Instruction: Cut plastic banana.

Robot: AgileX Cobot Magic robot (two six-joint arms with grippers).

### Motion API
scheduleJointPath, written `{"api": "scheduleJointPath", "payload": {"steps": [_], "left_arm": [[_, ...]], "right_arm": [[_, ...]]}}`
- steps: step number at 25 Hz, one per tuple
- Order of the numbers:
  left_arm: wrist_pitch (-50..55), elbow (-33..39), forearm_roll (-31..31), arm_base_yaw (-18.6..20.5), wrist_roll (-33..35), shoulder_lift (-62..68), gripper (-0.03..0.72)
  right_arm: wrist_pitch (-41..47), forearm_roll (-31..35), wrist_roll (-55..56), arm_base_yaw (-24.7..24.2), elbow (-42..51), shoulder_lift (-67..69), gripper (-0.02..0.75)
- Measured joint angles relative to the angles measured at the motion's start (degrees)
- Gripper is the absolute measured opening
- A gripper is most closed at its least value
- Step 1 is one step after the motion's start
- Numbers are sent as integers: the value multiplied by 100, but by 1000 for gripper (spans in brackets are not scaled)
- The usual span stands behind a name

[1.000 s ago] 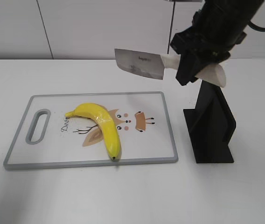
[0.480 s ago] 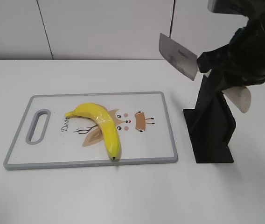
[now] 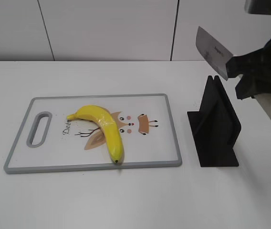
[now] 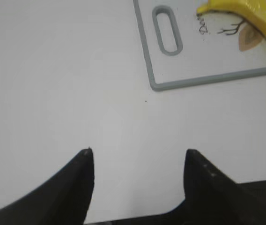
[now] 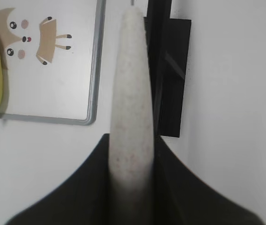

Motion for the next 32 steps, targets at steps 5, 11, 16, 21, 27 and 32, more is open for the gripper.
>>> {"api": "scheduleJointPath", "payload": {"steps": [5, 11, 16, 21, 27, 32], "left_arm": [[-210, 289, -24, 0, 0, -943, 569], [-327, 347, -58, 0, 0, -1609, 565], [-356, 347, -58, 0, 0, -1617, 559], [-356, 347, -58, 0, 0, -1617, 556], [-356, 347, -58, 0, 0, -1617, 532], [-356, 347, -58, 0, 0, -1617, 529]], "right_arm": [[-120, -17, 343, 0, 186, -13, 169], [-335, -246, 779, 0, 421, -13, 169], [-396, -634, 1085, 0, 421, -13, 169], [-434, -404, 893, 0, 421, 59, 169], [-440, -183, 708, 0, 421, 227, 169], [-440, -271, 701, 0, 422, 239, 169]]}}
